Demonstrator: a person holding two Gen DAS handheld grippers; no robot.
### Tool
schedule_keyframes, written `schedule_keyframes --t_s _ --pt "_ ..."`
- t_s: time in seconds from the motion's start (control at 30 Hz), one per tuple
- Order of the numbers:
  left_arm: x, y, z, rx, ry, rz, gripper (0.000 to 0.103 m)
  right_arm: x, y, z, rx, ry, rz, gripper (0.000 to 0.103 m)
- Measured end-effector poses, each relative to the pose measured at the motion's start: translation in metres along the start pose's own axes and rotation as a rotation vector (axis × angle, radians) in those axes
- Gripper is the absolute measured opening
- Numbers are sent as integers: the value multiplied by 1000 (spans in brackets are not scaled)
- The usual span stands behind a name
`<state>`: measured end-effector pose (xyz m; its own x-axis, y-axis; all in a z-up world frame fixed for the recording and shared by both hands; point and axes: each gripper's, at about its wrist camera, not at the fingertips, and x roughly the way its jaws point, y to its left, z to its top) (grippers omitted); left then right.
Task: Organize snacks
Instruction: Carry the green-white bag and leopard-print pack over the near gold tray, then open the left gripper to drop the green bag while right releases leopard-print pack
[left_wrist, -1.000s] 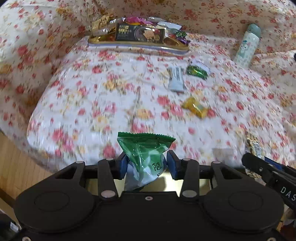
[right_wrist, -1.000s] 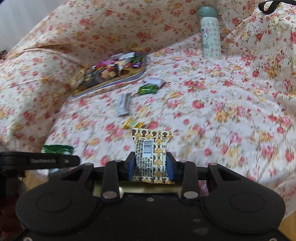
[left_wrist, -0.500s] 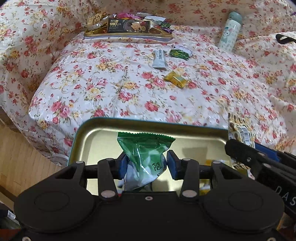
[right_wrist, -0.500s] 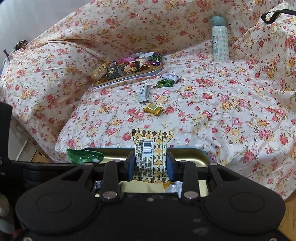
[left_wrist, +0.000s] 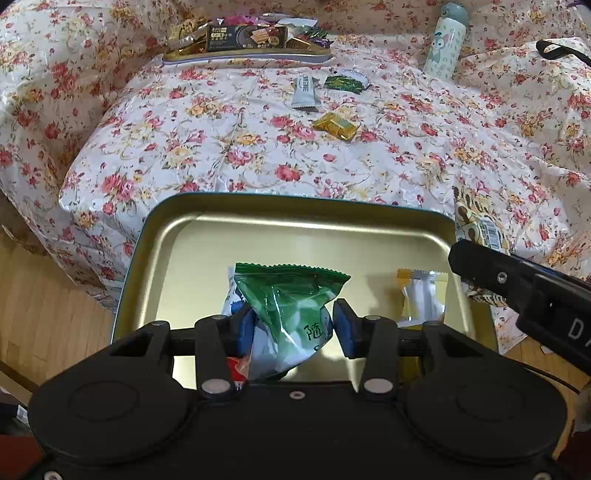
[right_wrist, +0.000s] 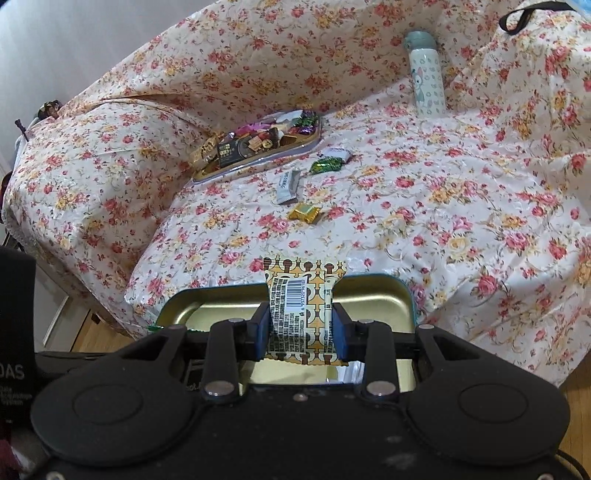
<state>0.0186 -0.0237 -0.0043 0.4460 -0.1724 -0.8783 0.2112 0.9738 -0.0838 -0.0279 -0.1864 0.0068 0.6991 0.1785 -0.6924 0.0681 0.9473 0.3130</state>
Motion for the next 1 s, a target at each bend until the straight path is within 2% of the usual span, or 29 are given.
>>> schedule_keyframes --t_s 0.3,0.6,1.0 --pt "3 7 -6 -24 11 -9 51 5 5 -9 -24 35 -9 36" --pt "1 4 -10 -13 5 -15 51 3 3 -12 -25 31 -6 36" --pt "0 10 -14 -22 1 -29 51 3 -14 -12 55 36 5 36"
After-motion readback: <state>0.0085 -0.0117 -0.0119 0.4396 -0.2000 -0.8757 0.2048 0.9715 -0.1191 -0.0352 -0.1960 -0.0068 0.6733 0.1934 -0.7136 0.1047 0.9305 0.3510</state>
